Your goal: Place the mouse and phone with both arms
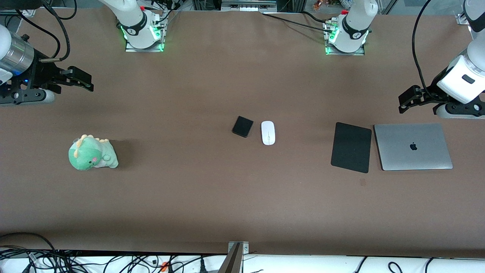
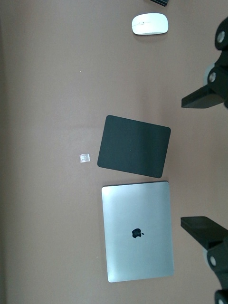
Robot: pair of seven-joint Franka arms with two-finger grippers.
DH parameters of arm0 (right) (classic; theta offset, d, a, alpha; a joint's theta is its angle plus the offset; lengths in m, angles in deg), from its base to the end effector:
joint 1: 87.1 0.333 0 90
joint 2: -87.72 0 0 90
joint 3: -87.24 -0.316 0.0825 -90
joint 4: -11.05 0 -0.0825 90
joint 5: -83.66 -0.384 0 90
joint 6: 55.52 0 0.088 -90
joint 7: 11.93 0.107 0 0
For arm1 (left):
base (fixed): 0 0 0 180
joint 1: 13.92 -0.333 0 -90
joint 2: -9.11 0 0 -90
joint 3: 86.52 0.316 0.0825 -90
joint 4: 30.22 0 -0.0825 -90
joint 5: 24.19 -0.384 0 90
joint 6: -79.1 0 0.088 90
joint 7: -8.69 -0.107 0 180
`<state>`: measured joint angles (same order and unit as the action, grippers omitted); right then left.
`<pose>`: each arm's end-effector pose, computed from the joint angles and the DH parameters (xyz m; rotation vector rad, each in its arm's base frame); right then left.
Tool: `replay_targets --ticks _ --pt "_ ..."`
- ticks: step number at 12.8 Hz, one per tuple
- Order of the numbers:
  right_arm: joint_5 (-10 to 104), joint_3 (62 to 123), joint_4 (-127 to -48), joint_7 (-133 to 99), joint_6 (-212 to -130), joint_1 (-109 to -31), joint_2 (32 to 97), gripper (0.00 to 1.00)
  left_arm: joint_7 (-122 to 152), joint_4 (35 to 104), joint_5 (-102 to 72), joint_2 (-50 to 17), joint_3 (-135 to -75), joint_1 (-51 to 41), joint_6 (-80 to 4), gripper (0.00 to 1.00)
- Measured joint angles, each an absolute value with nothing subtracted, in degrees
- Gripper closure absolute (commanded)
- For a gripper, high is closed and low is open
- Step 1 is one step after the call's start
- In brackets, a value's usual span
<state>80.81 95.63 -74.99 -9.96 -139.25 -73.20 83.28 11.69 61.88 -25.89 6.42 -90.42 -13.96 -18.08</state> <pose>0.5625 0.0634 0.6049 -3.1038 -0.0995 0.1854 0.5781 -0.0353 0.5918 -3.1170 0.0280 -0.0675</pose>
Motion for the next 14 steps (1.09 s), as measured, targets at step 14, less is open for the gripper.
replay_targets --ticks 14 --pt "81.94 95.55 -75.12 -9.98 -139.53 -73.22 83.17 0.00 26.37 64.21 -24.93 -9.96 -96.49 -1.26 -29.53 0.00"
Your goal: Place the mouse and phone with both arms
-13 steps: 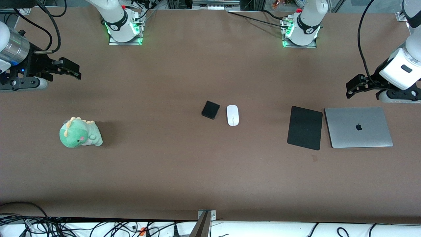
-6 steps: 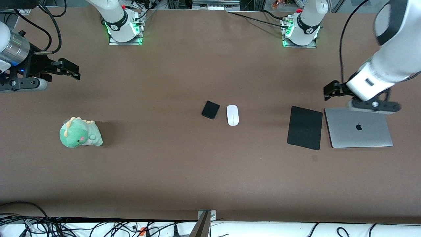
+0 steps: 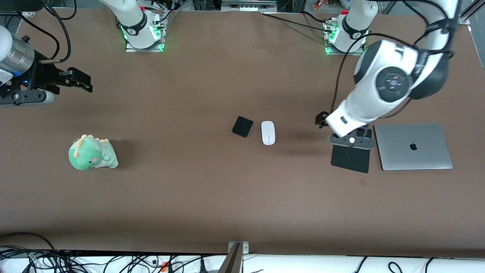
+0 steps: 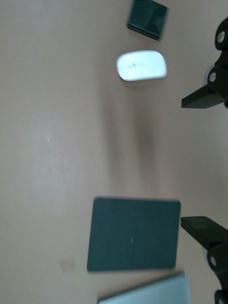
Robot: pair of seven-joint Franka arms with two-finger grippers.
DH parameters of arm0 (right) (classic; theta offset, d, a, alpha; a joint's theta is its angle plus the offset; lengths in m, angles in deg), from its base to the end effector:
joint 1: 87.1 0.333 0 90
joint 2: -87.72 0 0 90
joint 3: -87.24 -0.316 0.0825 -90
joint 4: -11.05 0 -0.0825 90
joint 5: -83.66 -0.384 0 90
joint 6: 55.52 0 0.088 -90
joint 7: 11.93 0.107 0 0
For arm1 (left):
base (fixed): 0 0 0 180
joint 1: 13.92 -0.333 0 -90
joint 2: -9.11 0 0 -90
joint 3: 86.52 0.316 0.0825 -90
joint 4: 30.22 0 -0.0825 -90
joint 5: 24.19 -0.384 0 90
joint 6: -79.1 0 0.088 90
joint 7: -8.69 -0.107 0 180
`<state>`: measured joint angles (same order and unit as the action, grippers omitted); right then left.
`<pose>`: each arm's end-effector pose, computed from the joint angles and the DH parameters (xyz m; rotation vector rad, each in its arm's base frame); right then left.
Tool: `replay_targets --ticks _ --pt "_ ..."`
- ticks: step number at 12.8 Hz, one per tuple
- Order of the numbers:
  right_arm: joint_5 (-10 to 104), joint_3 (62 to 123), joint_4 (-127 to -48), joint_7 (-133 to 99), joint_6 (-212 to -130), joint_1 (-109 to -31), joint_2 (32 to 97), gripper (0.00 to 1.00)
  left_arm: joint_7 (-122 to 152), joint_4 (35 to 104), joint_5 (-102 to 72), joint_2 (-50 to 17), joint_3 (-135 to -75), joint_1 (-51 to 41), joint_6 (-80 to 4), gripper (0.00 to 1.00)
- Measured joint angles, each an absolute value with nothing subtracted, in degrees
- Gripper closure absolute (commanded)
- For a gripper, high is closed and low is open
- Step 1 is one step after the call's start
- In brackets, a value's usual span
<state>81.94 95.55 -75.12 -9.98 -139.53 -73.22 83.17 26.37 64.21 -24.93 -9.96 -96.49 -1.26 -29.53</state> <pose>0.5636 0.0618 0.6030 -3.1237 -0.1006 0.1834 0.5993 -0.2372 0.4160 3.1211 -0.1310 -0.1415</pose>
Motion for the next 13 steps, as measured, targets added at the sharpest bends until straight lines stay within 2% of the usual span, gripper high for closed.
replay_targets --ticks 4,9,13 --pt "81.95 95.56 -75.15 -9.98 -139.53 -73.24 83.14 0.00 39.84 65.08 -24.94 -17.17 -96.77 6.00 -41.45 0.00" --pt "81.95 95.54 -75.39 -9.98 -139.62 -73.23 82.60 0.00 43.57 72.53 -25.09 -23.87 -96.78 10.59 -60.66 0.00" --pt "81.95 95.47 -75.42 -9.99 -139.66 -73.21 82.32 0.00 47.75 74.70 -29.57 -27.43 -96.63 14.02 -64.75 0.00"
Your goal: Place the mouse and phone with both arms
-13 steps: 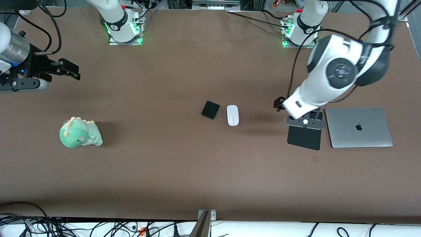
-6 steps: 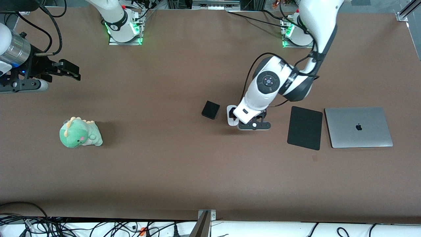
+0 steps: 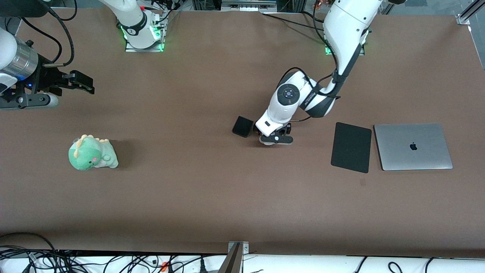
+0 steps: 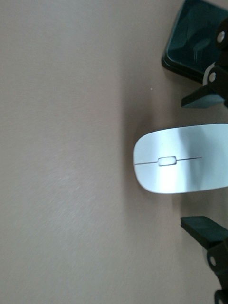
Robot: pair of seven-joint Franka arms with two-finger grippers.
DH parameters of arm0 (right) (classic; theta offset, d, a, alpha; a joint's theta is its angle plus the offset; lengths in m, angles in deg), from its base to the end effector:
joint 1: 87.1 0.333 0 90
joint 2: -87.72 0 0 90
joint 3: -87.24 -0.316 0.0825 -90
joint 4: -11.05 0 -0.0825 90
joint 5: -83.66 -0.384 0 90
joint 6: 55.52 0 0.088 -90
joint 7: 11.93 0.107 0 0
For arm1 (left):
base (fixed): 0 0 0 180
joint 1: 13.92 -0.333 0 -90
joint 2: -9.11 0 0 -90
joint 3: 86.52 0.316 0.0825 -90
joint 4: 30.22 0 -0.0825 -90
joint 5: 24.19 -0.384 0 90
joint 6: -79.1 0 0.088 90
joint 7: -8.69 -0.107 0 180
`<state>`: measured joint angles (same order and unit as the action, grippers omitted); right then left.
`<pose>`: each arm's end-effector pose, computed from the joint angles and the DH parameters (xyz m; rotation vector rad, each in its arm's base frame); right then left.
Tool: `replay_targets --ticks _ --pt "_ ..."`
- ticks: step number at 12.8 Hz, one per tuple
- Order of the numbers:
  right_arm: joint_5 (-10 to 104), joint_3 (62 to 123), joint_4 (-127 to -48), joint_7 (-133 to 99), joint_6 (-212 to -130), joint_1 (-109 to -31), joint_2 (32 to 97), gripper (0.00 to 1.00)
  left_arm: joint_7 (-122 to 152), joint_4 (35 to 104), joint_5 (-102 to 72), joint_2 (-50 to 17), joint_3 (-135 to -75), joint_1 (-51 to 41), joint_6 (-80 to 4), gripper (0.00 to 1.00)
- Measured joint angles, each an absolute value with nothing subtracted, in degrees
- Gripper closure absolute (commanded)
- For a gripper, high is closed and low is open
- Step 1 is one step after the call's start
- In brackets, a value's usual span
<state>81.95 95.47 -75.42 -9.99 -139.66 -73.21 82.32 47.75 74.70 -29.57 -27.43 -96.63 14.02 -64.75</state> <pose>0.5674 0.0636 0.5924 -3.1254 -0.1027 0.2110 0.5174 -0.3965 0.1913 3.0715 -0.0307 0.0201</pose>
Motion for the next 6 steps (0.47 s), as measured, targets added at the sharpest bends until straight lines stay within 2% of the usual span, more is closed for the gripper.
replay_targets --ticks 3,4,5,6 --pt "81.95 95.34 -75.42 -9.99 -139.69 -73.19 82.05 0.00 50.17 74.96 -31.84 -28.76 -96.11 15.33 -64.74 0.00" --pt "81.95 95.27 -75.42 -9.99 -139.69 -73.18 82.04 0.00 50.34 74.96 -31.92 -29.19 -95.79 15.72 -64.74 0.17" --pt "81.95 95.22 -75.43 -9.99 -139.69 -73.17 81.99 0.00 50.41 74.96 -31.93 -29.49 -95.49 15.98 -64.76 0.44" --pt "81.95 95.13 -75.43 -9.99 -139.70 -73.17 81.91 0.00 50.69 74.96 -31.93 -29.60 -95.31 16.09 -64.79 0.61"
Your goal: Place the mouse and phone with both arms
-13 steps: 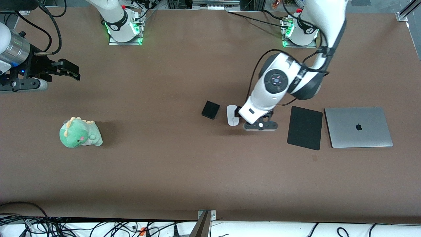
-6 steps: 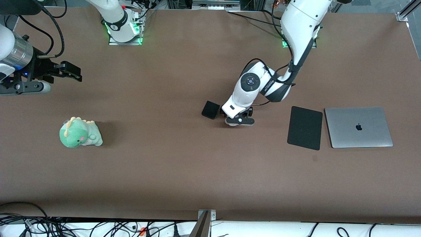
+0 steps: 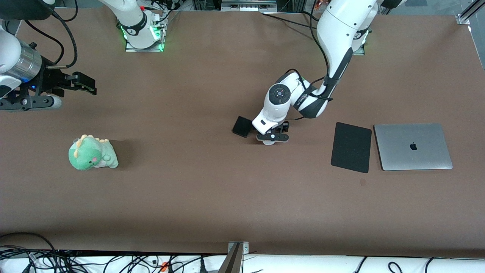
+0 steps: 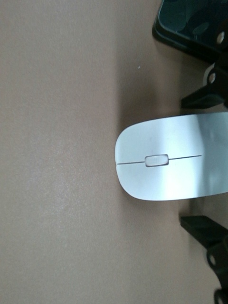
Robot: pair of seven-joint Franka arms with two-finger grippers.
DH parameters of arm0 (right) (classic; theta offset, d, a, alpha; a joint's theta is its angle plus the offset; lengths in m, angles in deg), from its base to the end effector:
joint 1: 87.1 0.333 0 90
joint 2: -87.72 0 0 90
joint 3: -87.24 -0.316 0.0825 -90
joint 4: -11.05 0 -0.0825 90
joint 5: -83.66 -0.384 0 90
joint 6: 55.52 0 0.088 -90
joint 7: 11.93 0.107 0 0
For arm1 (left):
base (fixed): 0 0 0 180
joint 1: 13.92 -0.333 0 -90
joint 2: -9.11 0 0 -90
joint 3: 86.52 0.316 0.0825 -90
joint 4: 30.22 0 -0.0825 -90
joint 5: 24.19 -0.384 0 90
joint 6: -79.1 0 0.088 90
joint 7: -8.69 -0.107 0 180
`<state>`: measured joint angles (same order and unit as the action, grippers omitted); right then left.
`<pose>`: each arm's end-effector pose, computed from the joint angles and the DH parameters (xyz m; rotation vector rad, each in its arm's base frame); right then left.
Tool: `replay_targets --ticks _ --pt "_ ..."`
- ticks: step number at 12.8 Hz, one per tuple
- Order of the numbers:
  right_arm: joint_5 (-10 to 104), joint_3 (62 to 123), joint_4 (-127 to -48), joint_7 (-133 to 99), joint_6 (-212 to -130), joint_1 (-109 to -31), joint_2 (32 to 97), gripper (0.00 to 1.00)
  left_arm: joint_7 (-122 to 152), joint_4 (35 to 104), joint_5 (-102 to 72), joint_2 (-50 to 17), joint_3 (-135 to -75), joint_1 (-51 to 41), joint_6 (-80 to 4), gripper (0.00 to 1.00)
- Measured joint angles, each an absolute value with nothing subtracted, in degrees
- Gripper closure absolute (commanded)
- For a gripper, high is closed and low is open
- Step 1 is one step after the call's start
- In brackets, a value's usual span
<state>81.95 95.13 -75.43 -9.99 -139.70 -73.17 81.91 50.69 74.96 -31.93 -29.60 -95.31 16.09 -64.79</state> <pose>0.5689 0.0676 0.5883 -3.1256 -0.1129 0.2214 0.5046 -0.4004 0.1639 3.1224 -0.0301 -0.0024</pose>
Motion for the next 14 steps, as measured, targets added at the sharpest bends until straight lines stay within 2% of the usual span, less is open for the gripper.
replay_targets --ticks 1,4,7,10,14 --pt "81.95 95.04 -75.44 -9.99 -139.71 -73.16 81.82 0.00 51.16 74.82 -31.94 -29.48 -95.25 16.11 -64.81 0.70" --pt "81.95 94.87 -75.45 -9.97 -139.73 -72.83 81.43 0.00 52.31 73.73 -31.95 -28.01 -94.76 16.03 -62.52 0.70" --pt "81.91 94.74 -76.03 -7.94 -141.17 -71.03 80.43 0.00 51.41 70.66 -32.07 -22.52 -93.85 13.38 -49.10 0.70" --pt "81.80 93.76 -80.32 -0.24 -147.64 -68.10 79.44 0.00 39.65 69.35 -32.23 -15.76 -93.57 6.13 -39.17 0.68" --pt "81.71 88.39 -86.68 13.59 -157.88 -64.98 78.90 0.00 18.30 70.25 -32.25 -12.93 -93.32 -4.91 -36.99 0.68"
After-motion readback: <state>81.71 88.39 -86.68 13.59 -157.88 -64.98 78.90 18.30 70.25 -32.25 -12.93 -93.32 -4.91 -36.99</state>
